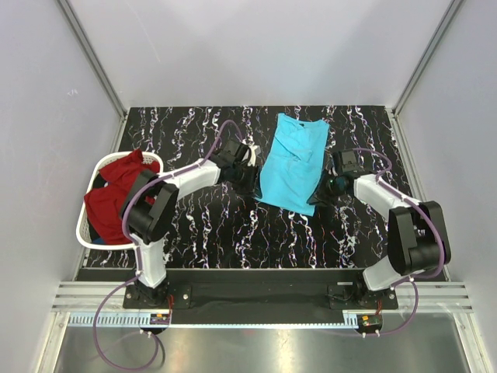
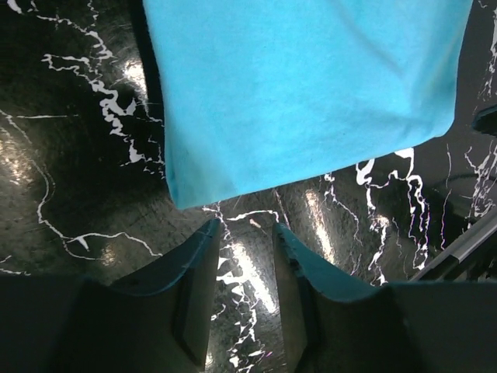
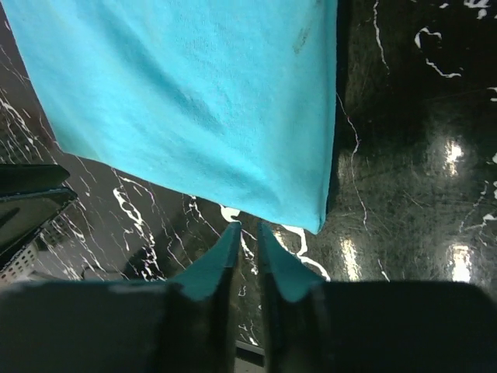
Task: Fold and stack the t-shirts
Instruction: Fold the tshirt
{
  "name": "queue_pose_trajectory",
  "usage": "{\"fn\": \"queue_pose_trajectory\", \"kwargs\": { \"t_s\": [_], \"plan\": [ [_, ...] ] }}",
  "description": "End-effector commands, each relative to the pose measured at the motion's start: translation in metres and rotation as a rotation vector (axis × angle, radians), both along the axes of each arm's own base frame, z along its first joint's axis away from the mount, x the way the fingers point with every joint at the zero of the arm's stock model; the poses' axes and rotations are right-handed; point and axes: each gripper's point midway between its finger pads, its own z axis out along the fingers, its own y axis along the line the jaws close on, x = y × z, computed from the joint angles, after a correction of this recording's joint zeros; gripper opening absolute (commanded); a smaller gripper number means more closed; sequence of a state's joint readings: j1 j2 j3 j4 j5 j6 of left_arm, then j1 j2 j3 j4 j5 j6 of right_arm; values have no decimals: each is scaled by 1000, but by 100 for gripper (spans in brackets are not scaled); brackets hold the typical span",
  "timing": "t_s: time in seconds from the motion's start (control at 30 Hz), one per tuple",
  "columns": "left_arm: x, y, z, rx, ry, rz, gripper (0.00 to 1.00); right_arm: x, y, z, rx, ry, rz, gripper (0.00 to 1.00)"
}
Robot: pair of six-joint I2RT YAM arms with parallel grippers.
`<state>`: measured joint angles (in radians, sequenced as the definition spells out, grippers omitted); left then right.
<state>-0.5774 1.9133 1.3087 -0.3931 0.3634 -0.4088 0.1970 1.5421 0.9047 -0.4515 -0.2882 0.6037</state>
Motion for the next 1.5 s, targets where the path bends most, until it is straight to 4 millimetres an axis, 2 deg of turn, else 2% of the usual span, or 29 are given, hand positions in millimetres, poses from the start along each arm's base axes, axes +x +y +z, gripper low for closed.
{"fn": "queue_pose_trajectory", "kwargs": {
  "t_s": [0.0, 0.13, 0.3, 0.6, 0.83, 0.97, 1.0, 1.07, 1.17, 1.23, 1.27, 1.3, 1.4, 1.43, 1.47],
  "plan": [
    [7, 11, 9, 15, -26, 12, 39, -1, -7, 6, -32, 6, -45, 23],
    [7, 16, -13, 32, 20, 6, 41, -6, -13, -2, -59, 26, -61, 27],
    [12, 16, -27, 29, 47, 11, 40, -5, -16, -16, -84, 39, -50, 28],
    [22, 19, -28, -5, 67, 38, 37, -18, -23, -44, -135, 116, -43, 26],
    [18, 12, -29, -43, 93, -2, 28, -21, -28, -47, -158, 130, -50, 20],
    [14, 8, -27, -71, 106, -21, 19, -21, -28, -38, -156, 118, -51, 22],
    [13, 7, -27, -75, 110, -22, 7, -19, -28, -34, -156, 109, -52, 24],
    [9, 4, -28, -81, 119, -23, 0, -18, -28, -22, -154, 87, -55, 27],
    [-3, 4, -31, -53, 117, -5, 0, -14, -28, -1, -145, 42, -51, 31],
    [-13, 3, -25, -63, 114, 8, 0, -12, -28, 10, -144, 17, -47, 31],
    [-26, 5, -32, -49, 122, 6, 0, -14, -28, 17, -140, 6, -48, 32],
    [-30, 6, -24, -54, 101, 12, 0, -12, -27, 23, -134, -6, -49, 32],
    [-59, 14, -24, -50, 99, 33, 0, -20, -23, 36, -102, -15, -39, 34],
    [-75, 20, -34, -37, 121, 34, 0, -24, -22, 38, -89, -16, -42, 35],
    [-83, 19, -26, -47, 95, 27, 0, -28, -19, 40, -70, -19, -34, 38]
  ]
}}
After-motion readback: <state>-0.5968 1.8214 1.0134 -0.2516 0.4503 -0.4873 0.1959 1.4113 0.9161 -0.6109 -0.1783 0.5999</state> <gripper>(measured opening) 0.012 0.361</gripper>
